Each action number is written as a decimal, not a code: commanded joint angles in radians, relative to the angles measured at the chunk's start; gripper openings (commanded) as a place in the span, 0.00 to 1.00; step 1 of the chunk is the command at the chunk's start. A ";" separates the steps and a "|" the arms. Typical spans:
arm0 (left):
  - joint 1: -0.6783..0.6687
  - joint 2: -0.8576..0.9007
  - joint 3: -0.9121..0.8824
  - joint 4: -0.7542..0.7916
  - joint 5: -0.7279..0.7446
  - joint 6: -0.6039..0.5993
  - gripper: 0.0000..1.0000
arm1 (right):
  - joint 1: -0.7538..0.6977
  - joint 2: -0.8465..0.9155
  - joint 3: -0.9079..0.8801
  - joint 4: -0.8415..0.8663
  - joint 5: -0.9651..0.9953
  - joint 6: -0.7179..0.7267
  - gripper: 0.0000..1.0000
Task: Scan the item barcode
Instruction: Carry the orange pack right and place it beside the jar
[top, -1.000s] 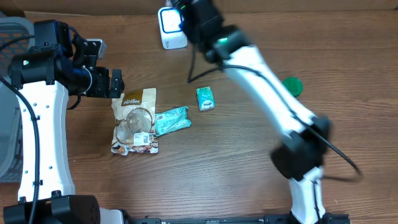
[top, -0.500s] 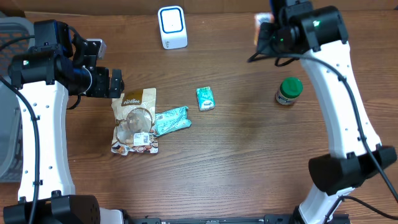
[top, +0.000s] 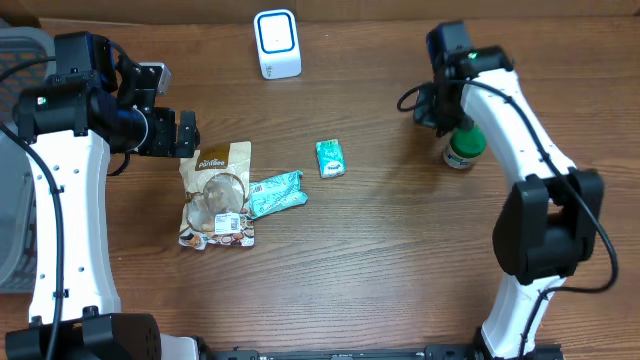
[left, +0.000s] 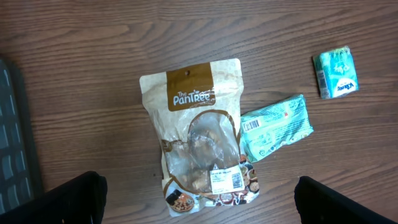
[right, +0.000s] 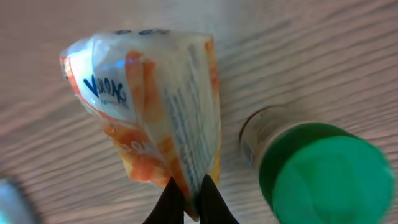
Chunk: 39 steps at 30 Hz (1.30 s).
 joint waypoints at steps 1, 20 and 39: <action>-0.002 -0.012 0.019 0.003 0.001 0.019 1.00 | -0.019 0.030 -0.036 0.037 0.040 -0.009 0.04; -0.002 -0.012 0.019 0.004 0.000 0.019 1.00 | -0.097 0.083 -0.051 -0.031 0.041 0.014 0.04; -0.002 -0.012 0.019 0.003 0.001 0.019 0.99 | -0.126 0.082 -0.021 -0.083 -0.022 0.009 0.49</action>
